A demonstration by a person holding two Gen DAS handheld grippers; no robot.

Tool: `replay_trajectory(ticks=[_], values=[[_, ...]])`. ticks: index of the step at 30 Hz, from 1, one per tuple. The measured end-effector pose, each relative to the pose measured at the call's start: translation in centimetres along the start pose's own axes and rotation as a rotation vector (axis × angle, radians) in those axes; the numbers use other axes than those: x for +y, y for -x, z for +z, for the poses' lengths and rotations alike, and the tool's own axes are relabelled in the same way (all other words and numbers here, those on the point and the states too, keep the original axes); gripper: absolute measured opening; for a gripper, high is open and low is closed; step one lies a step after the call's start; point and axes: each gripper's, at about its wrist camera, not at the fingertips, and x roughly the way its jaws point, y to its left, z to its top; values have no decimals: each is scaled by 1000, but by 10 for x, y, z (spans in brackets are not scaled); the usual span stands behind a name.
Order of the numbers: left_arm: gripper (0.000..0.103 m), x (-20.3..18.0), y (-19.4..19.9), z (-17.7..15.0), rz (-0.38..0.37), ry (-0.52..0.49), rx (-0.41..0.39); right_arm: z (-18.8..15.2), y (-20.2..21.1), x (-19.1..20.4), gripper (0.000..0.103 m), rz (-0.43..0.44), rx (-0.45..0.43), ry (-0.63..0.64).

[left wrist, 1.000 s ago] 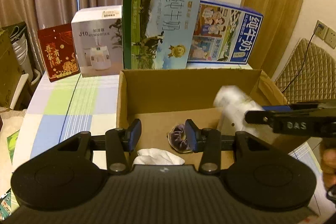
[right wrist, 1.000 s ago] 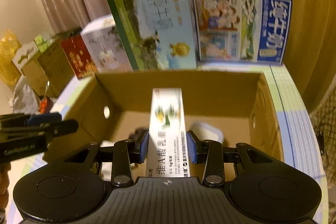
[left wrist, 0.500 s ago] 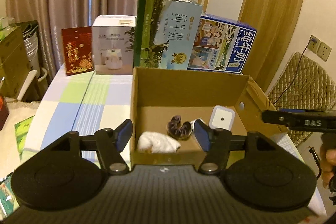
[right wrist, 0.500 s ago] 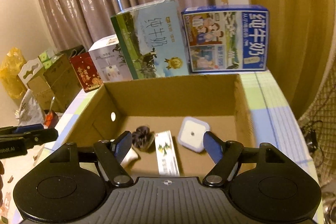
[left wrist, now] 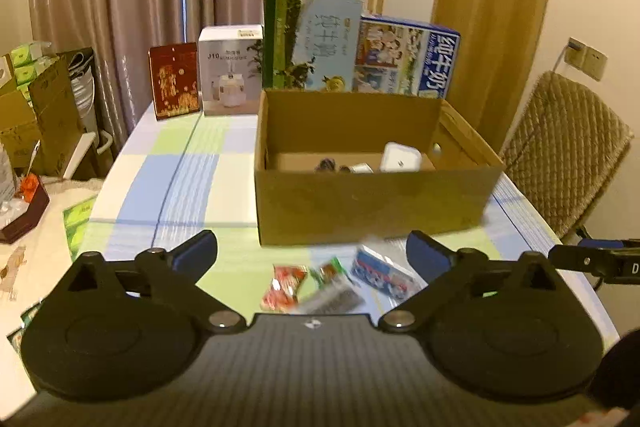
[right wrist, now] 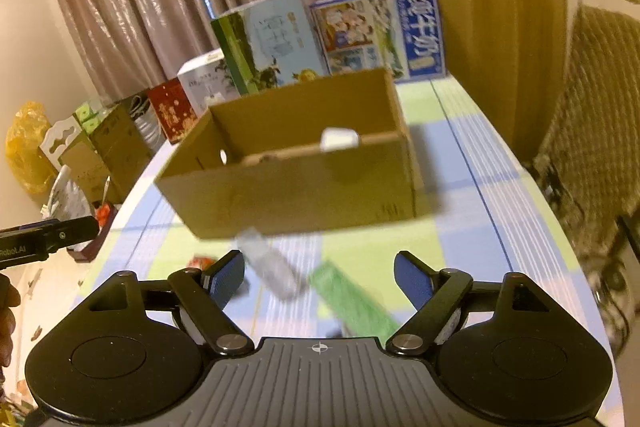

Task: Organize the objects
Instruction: 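Withdraw both tools from the box toward the lighter and snack packet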

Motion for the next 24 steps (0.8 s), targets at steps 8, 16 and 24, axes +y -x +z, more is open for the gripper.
replay_trajectory(ticks=[8, 16, 24], values=[[102, -7, 24, -40, -13, 43, 43, -46, 20, 0, 79, -35, 55, 50], [102, -8, 30, -59, 8, 47, 83, -67, 18, -9, 79, -49, 93, 57], [102, -11, 25, -62, -6, 35, 90, -73, -8, -8, 64, -51, 148, 127]])
